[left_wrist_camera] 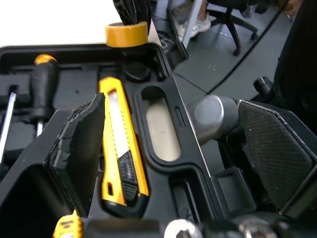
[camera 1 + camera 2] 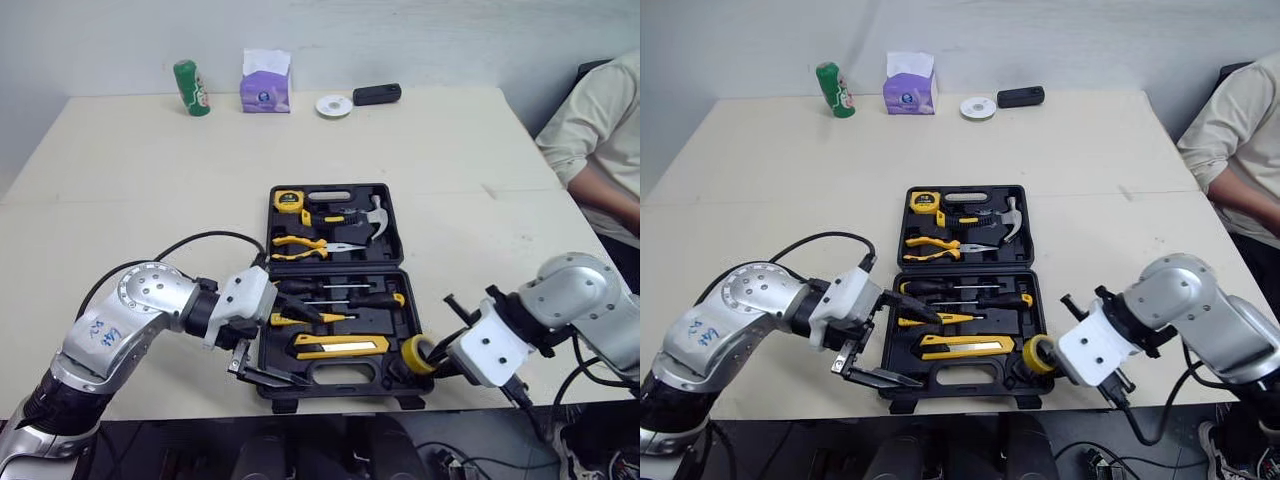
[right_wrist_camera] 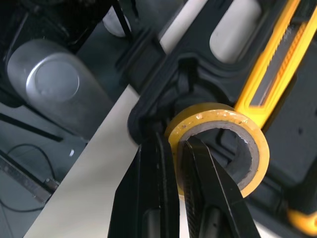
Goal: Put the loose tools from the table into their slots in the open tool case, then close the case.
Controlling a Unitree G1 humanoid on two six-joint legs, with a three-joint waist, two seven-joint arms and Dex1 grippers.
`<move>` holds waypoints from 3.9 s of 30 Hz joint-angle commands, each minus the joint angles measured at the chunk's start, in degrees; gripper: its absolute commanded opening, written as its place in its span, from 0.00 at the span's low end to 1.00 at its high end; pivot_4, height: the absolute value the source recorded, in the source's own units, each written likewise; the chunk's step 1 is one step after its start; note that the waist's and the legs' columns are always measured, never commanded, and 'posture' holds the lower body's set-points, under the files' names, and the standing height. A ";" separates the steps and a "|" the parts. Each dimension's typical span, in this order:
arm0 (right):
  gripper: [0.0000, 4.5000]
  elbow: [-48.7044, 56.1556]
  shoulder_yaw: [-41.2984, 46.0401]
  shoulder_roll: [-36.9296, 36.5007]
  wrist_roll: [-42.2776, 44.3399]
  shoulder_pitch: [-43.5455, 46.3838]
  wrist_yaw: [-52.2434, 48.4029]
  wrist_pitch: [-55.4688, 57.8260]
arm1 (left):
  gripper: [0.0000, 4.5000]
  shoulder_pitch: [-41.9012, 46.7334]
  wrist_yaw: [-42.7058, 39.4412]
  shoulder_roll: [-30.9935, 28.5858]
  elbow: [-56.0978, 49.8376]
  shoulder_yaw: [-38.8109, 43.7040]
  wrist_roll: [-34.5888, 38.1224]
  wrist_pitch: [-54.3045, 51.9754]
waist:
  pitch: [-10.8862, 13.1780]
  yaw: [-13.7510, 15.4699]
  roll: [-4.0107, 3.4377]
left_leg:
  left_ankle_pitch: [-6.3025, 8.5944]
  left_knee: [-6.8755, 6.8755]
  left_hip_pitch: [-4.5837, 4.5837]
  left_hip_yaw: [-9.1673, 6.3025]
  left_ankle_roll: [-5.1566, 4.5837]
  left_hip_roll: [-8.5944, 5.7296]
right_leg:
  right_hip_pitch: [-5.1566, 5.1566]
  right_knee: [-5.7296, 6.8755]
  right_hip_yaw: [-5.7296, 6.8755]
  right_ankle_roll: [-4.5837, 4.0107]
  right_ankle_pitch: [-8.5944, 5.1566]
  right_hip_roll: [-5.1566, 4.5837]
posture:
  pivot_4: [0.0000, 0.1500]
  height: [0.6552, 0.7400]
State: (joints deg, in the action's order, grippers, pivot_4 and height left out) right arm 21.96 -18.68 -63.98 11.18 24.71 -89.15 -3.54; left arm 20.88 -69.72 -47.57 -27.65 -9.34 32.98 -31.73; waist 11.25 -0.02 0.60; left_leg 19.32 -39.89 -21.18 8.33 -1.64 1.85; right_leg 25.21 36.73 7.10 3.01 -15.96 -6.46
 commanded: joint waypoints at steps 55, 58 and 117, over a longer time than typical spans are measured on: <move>0.03 -4.45 5.75 14.32 8.65 -15.47 9.09 8.77 | 1.00 0.09 3.26 2.09 -5.33 -0.37 1.60 -2.14 | -0.03 0.03 0.10 | 0.13 -0.06 0.10 -0.50 -0.11 0.01 | -0.63 -0.43 0.52 0.06 0.03 -0.04 | 1.00 0.90; 0.03 -7.82 5.68 14.64 7.99 -16.02 8.76 7.90 | 1.00 -0.03 3.09 1.96 -5.65 -0.37 1.70 -2.18 | -0.03 0.12 0.10 | 0.13 -0.06 0.09 -0.51 -0.11 0.01 | -0.64 -0.45 0.53 0.06 0.03 -0.04 | 1.00 0.90; 0.00 -26.28 9.49 25.36 -3.67 1.16 28.27 14.22 | 0.01 2.38 15.71 12.58 33.30 2.84 -22.62 14.86 | -0.23 -1.04 0.38 | 0.07 0.75 0.52 -0.13 -0.02 0.00 | -0.64 -0.72 0.38 0.08 0.04 -0.11 | 1.00 0.90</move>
State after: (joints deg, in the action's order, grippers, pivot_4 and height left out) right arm -8.35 -7.53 -39.83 6.40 26.03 -59.09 11.30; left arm 23.29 -54.44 -36.04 5.68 -5.64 10.85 -17.57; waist 11.02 -1.06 0.99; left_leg 19.40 -39.14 -20.66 8.20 -1.66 1.85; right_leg 24.56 36.01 7.47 3.08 -15.92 -6.57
